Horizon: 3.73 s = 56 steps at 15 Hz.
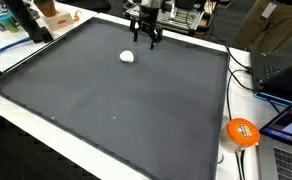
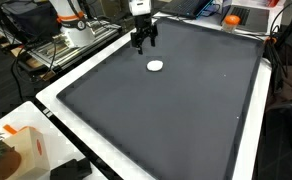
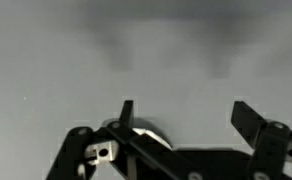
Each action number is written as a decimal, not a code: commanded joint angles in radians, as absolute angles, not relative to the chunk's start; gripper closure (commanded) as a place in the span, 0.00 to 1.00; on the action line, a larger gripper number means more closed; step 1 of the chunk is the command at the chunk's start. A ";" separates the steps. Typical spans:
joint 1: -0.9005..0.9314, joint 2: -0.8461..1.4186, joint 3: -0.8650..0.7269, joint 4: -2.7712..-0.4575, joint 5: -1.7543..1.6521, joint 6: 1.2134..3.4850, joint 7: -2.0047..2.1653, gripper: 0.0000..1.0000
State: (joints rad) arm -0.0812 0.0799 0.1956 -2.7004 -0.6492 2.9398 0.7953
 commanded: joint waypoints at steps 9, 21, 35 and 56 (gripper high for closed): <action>0.015 -0.127 0.173 -2.525 -0.166 2.599 0.415 0.00; 0.031 -0.109 0.080 -2.440 0.077 2.252 0.115 0.00; 0.040 0.115 0.062 -2.403 0.017 2.479 0.333 0.03; 0.088 0.396 -0.020 -2.212 -0.001 2.499 0.449 0.81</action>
State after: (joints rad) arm 0.0889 0.3710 -0.0281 -2.2166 -0.0553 2.5075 0.4836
